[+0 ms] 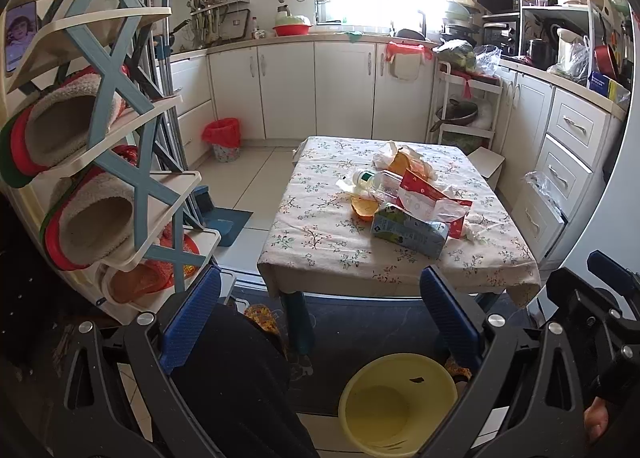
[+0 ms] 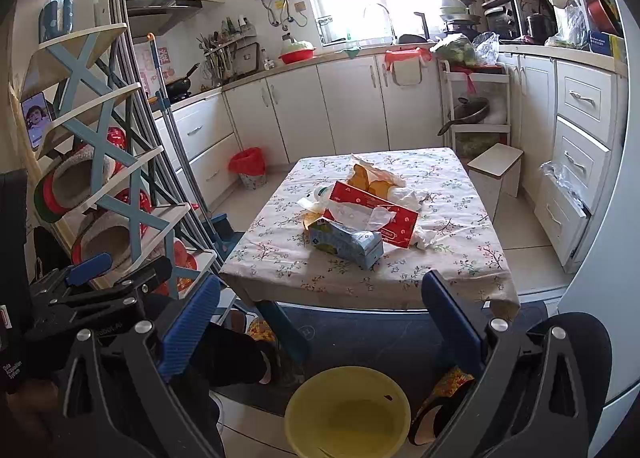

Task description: Collect trash

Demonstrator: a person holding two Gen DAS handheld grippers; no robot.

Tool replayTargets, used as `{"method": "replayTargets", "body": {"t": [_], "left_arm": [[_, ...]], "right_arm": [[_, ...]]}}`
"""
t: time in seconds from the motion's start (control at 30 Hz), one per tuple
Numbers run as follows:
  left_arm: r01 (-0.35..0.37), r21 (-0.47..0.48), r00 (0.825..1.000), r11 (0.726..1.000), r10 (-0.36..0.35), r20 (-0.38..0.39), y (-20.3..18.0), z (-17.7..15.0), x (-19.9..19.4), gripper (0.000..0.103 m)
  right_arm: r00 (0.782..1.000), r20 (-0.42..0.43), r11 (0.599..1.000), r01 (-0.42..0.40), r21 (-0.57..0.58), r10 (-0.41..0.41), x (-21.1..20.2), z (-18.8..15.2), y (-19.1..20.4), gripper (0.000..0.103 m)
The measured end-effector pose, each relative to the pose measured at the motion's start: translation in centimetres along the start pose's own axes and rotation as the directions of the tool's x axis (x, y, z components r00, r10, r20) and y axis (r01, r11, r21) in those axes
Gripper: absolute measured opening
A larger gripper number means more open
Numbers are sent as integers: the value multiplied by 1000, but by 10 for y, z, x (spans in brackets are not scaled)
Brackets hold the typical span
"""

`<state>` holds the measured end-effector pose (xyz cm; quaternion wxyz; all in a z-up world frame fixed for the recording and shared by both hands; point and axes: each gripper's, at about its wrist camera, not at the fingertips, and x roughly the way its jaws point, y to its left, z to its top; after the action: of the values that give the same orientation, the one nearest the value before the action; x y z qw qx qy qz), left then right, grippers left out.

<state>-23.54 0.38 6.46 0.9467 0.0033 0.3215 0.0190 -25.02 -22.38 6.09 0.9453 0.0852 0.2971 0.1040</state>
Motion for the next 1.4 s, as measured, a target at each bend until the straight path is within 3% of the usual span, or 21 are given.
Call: {"method": "replayTargets", "body": {"t": [0.6, 1.4], "left_arm": [[-5, 4, 1000, 1000, 6, -27, -1, 2, 13, 96], [-14, 46, 992, 999, 20, -126, -24, 30, 107, 96]], "right_arm": [[1000, -15, 1000, 12, -2, -12, 4, 0, -1, 97], [996, -78, 998, 27, -54, -31, 103, 33, -31, 97]]}}
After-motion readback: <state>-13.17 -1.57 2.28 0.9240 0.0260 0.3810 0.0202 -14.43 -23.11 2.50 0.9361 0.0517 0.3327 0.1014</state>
